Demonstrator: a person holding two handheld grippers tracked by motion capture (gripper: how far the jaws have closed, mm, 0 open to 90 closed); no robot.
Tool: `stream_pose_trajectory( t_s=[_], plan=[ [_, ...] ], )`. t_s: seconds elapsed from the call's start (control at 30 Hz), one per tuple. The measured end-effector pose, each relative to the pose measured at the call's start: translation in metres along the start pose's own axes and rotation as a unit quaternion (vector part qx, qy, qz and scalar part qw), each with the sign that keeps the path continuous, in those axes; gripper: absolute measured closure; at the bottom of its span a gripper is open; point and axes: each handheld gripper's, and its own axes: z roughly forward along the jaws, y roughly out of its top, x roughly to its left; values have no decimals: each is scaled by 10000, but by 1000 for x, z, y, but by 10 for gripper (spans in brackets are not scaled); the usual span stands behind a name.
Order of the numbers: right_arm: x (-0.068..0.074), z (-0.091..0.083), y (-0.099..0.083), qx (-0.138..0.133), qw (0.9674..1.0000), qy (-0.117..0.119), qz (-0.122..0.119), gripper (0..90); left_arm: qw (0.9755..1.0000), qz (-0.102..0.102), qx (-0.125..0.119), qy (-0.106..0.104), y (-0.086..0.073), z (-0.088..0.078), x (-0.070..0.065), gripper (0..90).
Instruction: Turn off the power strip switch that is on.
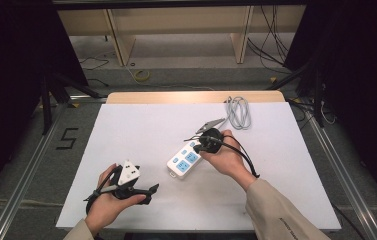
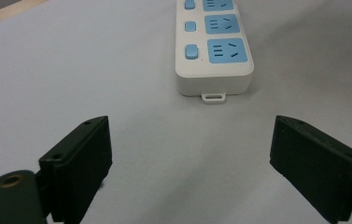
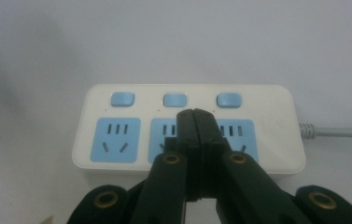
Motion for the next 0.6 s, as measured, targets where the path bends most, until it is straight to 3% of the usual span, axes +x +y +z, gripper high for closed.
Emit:
stream_pose_trajectory(
  t_s=[0.6],
  plan=[
    [2, 19, 17, 210, 9997, 33, -85, 900, 10000, 41, 17, -16, 0, 0, -1, 125]
  ],
)
